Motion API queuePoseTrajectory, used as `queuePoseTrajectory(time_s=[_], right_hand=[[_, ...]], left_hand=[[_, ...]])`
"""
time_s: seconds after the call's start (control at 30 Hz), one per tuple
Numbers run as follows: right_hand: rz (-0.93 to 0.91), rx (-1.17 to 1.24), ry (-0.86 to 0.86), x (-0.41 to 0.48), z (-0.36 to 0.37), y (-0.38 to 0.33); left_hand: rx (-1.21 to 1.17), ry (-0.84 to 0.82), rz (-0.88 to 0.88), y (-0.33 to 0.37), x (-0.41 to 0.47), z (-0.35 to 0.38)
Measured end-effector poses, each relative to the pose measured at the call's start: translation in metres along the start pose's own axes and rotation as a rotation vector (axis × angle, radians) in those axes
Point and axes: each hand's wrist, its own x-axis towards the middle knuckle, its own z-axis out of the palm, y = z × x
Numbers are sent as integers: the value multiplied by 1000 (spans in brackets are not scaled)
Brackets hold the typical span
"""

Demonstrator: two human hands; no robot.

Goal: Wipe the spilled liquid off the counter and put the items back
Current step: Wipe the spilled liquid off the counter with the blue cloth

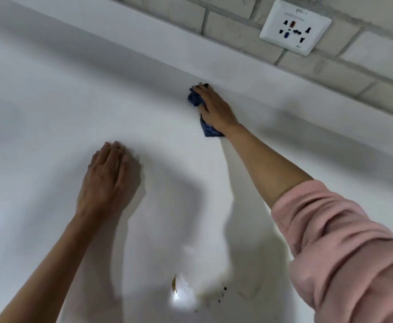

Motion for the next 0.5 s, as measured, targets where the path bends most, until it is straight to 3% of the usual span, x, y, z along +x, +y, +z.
queuePoseTrajectory(time_s=[0.23, 0.5], right_hand=[[-316, 92, -100, -51, 38, -89], [-386, 237, -257, -140, 51, -146]], left_hand=[[-201, 99, -63, 0, -2, -2], [-382, 138, -166, 2, -13, -10]])
